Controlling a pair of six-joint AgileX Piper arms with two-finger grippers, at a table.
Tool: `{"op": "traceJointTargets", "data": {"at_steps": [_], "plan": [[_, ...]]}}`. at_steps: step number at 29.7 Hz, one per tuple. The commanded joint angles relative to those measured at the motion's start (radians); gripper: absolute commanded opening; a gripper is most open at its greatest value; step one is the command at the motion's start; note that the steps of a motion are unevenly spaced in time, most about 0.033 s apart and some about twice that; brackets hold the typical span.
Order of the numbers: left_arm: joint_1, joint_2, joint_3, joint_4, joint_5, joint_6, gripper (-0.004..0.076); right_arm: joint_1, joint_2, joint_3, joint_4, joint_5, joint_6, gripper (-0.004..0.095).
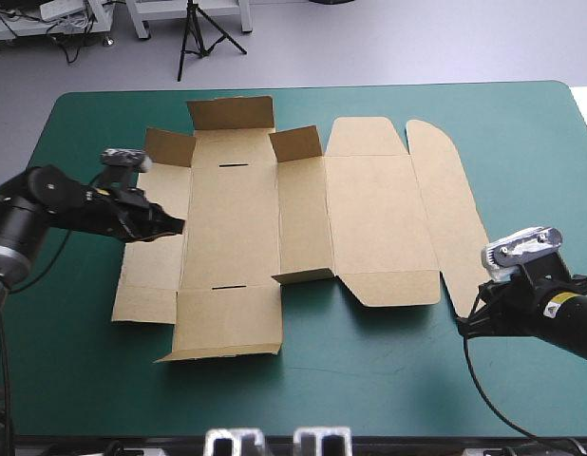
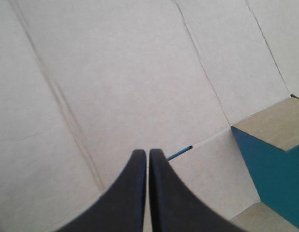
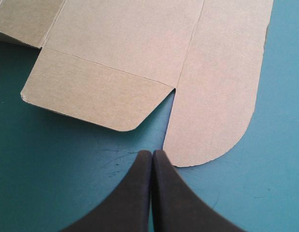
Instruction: Fold the box
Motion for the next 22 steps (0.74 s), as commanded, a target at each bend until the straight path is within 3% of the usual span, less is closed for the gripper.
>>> {"op": "traceJointTargets", "data": {"at_steps": [1,3,8,11,17,22], "plan": [[0.187,-0.026,-0.046,-0.082,0.123,0.053,0.0012,0.000,-0.001,-0.025,0.012,-0.056,-0.020,-0.0019],[0.279,-0.026,-0.046,-0.077,0.175,0.053,0.0010,0.000,-0.001,-0.025,0.012,-0.056,-0.028,-0.0019],[0.412,-0.023,-0.046,-0.079,0.180,0.053,0.0026,0.000,-0.001,-0.025,0.012,-0.053,-0.037,-0.0019],[0.437,-0.008,-0.046,-0.077,0.178,0.067,0.0114,0.000,-0.001,-0.025,0.012,-0.053,-0.042,-0.0019],[0.443,0.110,-0.046,-0.100,0.180,0.064,0.0424,0.000,-0.001,-0.025,0.012,-0.053,-0.058,-0.0019],[0.443,0.204,-0.046,-0.107,0.182,0.072,0.0453,0.000,-0.001,-0.025,0.014,-0.053,-0.064,-0.0018]]}}
